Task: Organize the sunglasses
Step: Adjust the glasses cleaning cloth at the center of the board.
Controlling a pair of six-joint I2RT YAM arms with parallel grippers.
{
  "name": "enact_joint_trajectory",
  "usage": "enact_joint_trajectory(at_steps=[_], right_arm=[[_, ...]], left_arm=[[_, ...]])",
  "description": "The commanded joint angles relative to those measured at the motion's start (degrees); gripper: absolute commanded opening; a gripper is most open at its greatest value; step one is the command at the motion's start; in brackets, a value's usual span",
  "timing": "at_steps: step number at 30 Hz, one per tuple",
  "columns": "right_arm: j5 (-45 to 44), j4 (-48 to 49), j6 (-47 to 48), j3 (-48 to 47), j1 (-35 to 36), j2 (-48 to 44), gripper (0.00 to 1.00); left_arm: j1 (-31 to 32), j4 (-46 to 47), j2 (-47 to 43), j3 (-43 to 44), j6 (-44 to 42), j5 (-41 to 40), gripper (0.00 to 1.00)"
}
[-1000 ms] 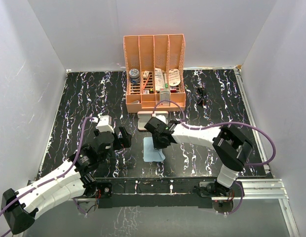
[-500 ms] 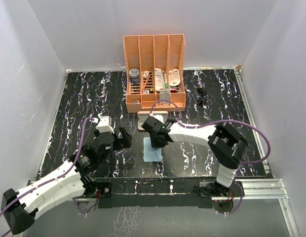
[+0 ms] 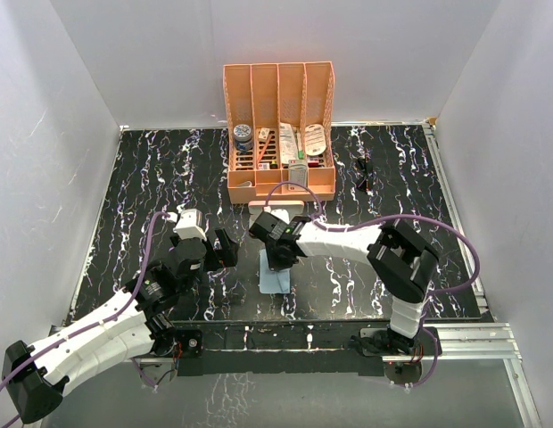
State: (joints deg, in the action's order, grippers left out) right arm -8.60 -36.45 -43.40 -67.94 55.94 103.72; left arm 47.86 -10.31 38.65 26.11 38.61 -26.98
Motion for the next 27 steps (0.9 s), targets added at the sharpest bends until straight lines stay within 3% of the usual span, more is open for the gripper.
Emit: enact_joint_trajectory(at_steps=[1, 27], right_arm=[[-0.3, -0.5, -0.6, -3.1, 0.6, 0.8, 0.0], [-0.1, -0.7, -0.5, -6.4, 2.8, 3.3, 0.0]], left_arm=[[0.1, 0.5, -1.1, -1.1, 0.2, -0.1, 0.99], [0.1, 0.8, -1.3, -1.9, 0.7, 0.0, 0.99]])
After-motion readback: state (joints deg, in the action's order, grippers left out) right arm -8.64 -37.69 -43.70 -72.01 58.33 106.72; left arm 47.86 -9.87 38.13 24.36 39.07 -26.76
